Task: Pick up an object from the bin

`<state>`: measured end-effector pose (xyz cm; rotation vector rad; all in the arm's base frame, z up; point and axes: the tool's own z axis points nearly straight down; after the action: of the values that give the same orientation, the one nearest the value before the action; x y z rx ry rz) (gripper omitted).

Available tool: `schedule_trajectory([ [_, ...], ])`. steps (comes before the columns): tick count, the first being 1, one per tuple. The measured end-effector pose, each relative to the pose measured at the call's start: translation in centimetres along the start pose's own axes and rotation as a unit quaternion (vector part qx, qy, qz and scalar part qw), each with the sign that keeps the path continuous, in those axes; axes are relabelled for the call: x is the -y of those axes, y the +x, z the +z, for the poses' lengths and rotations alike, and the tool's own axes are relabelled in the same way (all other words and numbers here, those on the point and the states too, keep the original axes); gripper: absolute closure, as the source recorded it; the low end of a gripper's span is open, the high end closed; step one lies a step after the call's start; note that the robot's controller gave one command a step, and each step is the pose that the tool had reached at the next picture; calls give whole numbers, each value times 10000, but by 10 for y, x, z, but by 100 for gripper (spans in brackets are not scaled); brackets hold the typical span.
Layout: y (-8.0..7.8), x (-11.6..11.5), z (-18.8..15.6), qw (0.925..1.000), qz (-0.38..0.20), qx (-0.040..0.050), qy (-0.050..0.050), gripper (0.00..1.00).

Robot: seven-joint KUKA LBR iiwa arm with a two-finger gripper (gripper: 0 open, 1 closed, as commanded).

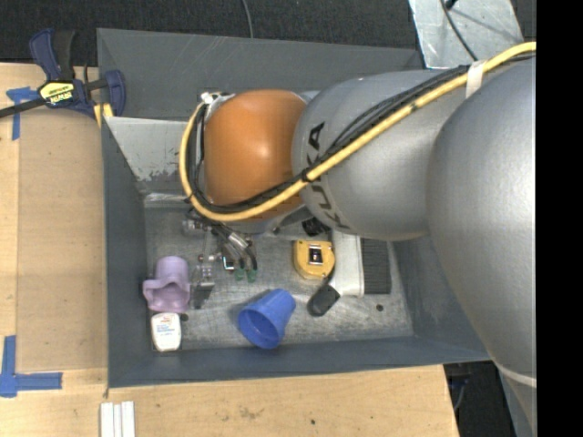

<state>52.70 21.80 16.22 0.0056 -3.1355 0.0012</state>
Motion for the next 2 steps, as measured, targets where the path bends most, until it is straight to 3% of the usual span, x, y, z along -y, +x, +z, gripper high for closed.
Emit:
schedule_trajectory([
  [1, -2, 1, -5, 10000, 17, 40, -10, 0],
  [2, 21, -28, 38, 9996, -272, 16, 0, 0],
])
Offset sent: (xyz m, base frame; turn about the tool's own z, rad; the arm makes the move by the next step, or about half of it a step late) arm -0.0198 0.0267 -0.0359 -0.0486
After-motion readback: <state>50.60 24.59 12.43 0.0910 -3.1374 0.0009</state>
